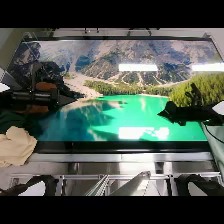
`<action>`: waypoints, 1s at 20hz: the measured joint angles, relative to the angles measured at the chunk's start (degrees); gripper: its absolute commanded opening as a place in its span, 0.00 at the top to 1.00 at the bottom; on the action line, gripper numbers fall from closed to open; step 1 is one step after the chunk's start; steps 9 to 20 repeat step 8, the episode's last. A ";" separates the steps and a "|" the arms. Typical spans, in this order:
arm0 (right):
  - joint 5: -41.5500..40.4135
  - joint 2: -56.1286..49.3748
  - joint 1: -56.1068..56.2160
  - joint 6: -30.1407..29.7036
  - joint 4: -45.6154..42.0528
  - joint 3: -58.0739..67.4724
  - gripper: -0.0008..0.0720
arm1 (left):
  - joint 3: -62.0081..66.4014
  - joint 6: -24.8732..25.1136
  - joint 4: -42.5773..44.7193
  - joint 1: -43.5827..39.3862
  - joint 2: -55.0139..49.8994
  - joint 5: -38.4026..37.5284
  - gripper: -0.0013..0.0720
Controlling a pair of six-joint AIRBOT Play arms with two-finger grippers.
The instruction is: Fold the shirts.
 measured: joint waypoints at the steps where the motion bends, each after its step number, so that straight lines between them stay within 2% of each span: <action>1: -1.25 -0.09 1.49 -0.07 0.50 -0.42 0.96 | -1.01 0.17 -0.02 -0.20 0.26 0.33 0.98; 7: -4.44 -0.31 4.85 -0.46 1.84 -1.38 0.96 | -3.04 0.37 0.02 -0.57 0.79 0.74 0.98; 20: -4.61 -0.31 5.01 -0.46 1.97 -1.40 0.96 | -3.13 0.37 0.07 -0.59 0.81 0.74 0.98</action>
